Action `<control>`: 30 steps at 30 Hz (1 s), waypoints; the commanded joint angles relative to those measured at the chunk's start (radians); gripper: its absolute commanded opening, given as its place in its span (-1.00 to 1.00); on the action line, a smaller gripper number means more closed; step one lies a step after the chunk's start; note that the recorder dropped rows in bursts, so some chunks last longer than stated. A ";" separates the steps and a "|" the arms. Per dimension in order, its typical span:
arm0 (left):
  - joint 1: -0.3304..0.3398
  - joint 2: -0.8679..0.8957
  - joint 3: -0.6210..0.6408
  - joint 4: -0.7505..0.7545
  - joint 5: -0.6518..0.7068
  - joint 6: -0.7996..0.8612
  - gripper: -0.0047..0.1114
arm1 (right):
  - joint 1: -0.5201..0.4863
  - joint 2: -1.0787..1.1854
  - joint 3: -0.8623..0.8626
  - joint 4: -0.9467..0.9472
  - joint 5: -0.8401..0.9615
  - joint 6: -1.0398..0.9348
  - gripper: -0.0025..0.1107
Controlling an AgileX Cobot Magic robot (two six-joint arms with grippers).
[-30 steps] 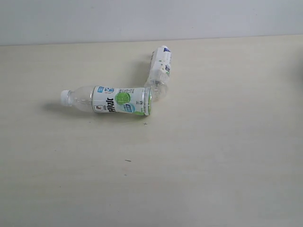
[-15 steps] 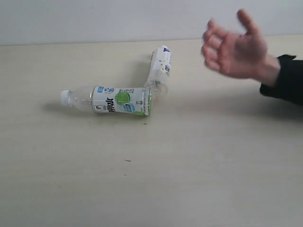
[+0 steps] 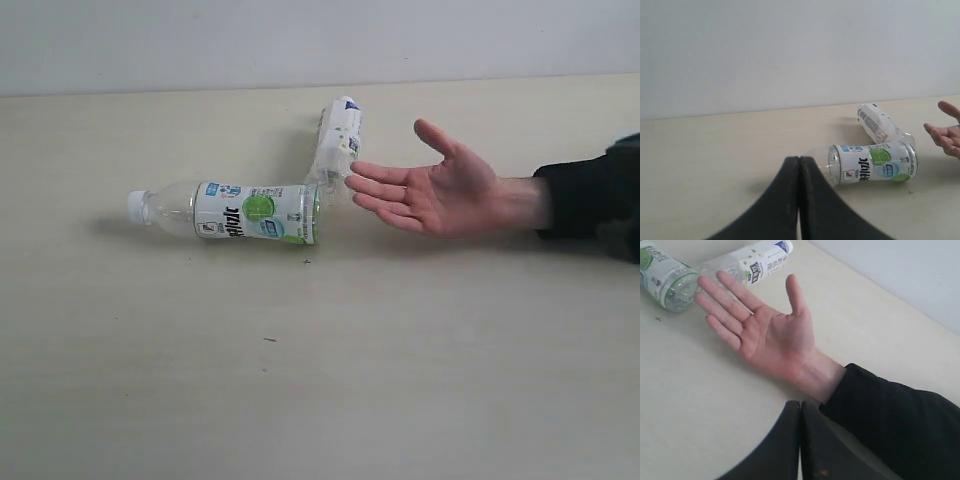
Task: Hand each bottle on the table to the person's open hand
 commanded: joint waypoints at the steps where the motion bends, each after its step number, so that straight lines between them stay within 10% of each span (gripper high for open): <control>1: 0.002 -0.003 0.001 -0.002 -0.005 -0.007 -0.92 | 0.003 0.231 -0.205 0.065 0.132 -0.105 -0.96; 10: 0.002 -0.003 0.001 -0.002 -0.005 -0.007 -0.92 | 0.010 0.679 -0.648 0.457 0.358 -0.610 -0.91; 30: 0.002 -0.003 0.001 -0.002 -0.005 -0.007 -0.92 | 0.087 1.093 -0.970 0.508 0.225 -0.945 0.25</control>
